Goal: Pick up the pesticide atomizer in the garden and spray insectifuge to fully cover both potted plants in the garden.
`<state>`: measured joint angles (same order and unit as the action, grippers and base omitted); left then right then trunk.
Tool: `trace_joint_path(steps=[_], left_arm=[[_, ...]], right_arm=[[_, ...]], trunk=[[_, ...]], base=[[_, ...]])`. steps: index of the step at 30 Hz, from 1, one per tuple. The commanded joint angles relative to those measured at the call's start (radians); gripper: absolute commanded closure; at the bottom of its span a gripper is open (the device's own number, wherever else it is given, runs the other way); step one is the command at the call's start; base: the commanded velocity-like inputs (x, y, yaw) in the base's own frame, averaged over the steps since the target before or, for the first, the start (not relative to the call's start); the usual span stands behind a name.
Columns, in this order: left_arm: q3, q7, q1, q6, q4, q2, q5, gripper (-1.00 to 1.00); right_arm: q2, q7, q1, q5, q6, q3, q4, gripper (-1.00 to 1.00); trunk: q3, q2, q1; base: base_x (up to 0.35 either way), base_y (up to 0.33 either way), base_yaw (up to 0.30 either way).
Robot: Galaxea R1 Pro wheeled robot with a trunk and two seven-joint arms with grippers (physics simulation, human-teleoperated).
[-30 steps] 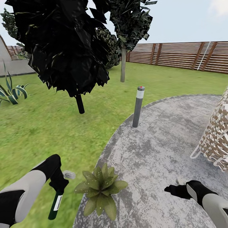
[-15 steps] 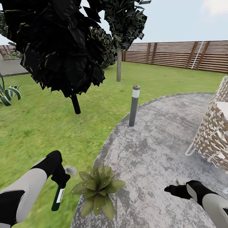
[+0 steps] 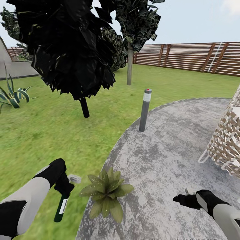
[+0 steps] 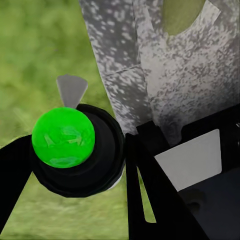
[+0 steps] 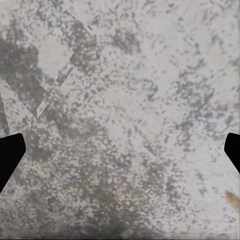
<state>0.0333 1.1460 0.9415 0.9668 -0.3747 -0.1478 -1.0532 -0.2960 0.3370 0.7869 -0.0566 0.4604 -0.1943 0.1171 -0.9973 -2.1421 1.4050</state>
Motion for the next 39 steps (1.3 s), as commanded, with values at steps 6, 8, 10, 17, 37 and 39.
trace_joint_path(steps=[6, 8, 10, 17, 37, 39], left_arm=[[0.004, 0.01, 0.0, 0.006, -0.001, 0.011, -0.008, 1.0], [0.004, 0.01, 0.0, 0.006, -0.001, 0.015, -0.008, 1.0], [0.004, 0.011, 0.0, 0.006, -0.001, 0.017, -0.008, 1.0], [0.004, 0.011, 0.0, 0.006, 0.0, 0.023, -0.007, 1.0], [0.004, 0.009, 0.0, 0.004, 0.059, 0.03, -0.009, 1.0], [0.002, 0.01, 0.0, 0.004, 0.059, 0.031, -0.01, 1.0]], right_arm=[[0.0, 0.006, 0.0, -0.006, 0.007, -0.007, 0.009, -1.0], [0.0, 0.006, 0.0, -0.006, 0.007, -0.007, 0.012, -1.0], [0.0, 0.005, 0.0, -0.006, 0.007, -0.007, 0.012, -1.0], [0.0, 0.004, 0.0, -0.006, 0.006, -0.007, 0.005, -1.0], [0.0, 0.002, 0.0, -0.006, 0.006, -0.007, 0.004, -1.0], [0.0, 0.002, 0.0, -0.006, 0.006, -0.007, 0.004, -1.0]], trunk=[[-0.003, 0.0, -0.001], [-0.004, 0.0, -0.001], [-0.004, 0.0, -0.001], [-0.004, 0.0, -0.001], [-0.01, 0.0, -0.001], [-0.01, 0.0, -0.001]], base=[[-0.338, 0.0, 0.097], [-0.306, 0.0, 0.015], [-0.085, 0.0, 0.047], [-0.009, -0.201, 0.005], [-0.02, -0.124, 0.082], [-0.086, -0.174, 0.013]])
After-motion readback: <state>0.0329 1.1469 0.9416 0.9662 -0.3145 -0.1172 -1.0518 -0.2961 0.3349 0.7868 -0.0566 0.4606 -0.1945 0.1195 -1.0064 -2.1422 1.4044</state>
